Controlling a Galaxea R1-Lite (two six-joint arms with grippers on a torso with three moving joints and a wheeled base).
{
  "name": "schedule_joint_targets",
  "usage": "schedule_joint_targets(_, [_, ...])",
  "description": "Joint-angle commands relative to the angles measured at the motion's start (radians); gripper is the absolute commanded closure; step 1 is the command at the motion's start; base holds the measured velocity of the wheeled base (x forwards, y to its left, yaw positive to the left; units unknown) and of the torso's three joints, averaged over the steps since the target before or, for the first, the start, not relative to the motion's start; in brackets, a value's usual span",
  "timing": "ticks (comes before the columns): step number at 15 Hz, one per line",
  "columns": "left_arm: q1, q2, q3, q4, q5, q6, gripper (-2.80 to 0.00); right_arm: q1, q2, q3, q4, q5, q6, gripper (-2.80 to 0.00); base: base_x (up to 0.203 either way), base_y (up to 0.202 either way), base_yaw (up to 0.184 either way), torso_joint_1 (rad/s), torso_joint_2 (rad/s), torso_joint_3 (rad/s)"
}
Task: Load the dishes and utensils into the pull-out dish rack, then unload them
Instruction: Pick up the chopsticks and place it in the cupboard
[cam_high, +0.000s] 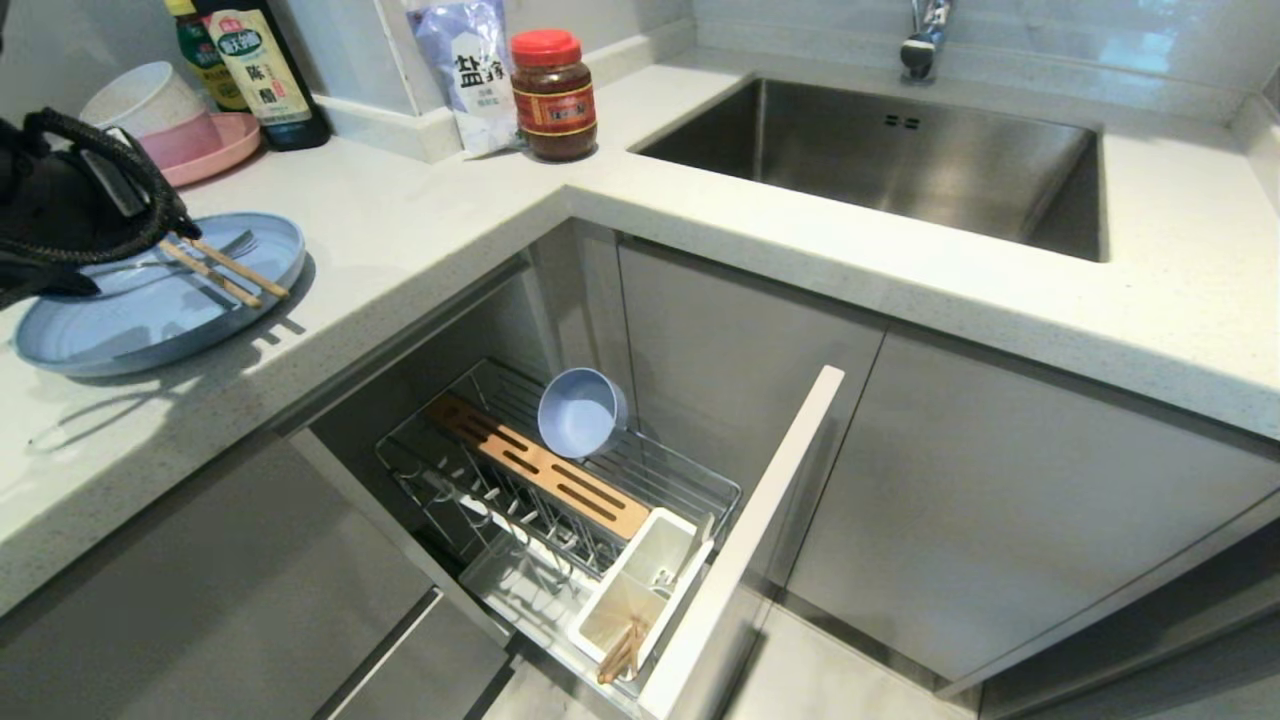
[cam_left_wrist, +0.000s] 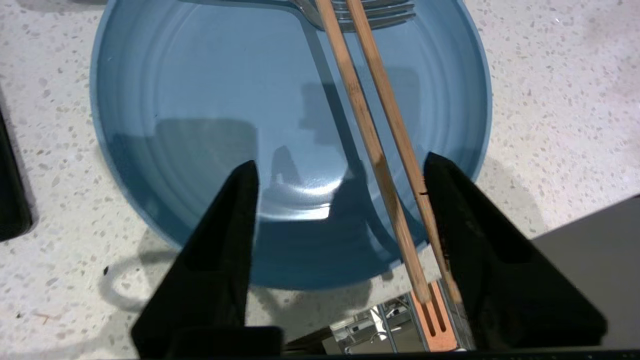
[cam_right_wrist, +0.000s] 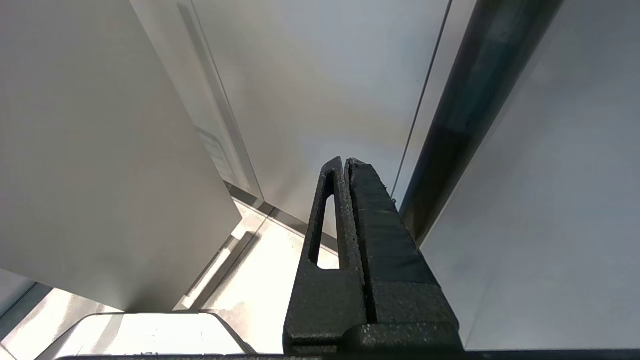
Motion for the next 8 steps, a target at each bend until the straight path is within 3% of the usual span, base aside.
schedule_joint_targets(1, [0.015,0.048,-0.030,0.002,0.003,-0.003,-2.80,0.000,-0.004,0.002,0.000,0.000,0.000,0.00,0.000,0.000,0.000,0.000,0.00,0.000])
schedule_joint_targets(8, [0.023,0.115,-0.035,-0.020,0.003,-0.003,-2.80,0.000,-0.004,0.002,0.000,0.000,0.000,0.00,0.000,0.000,0.000,0.000,0.00,0.000])
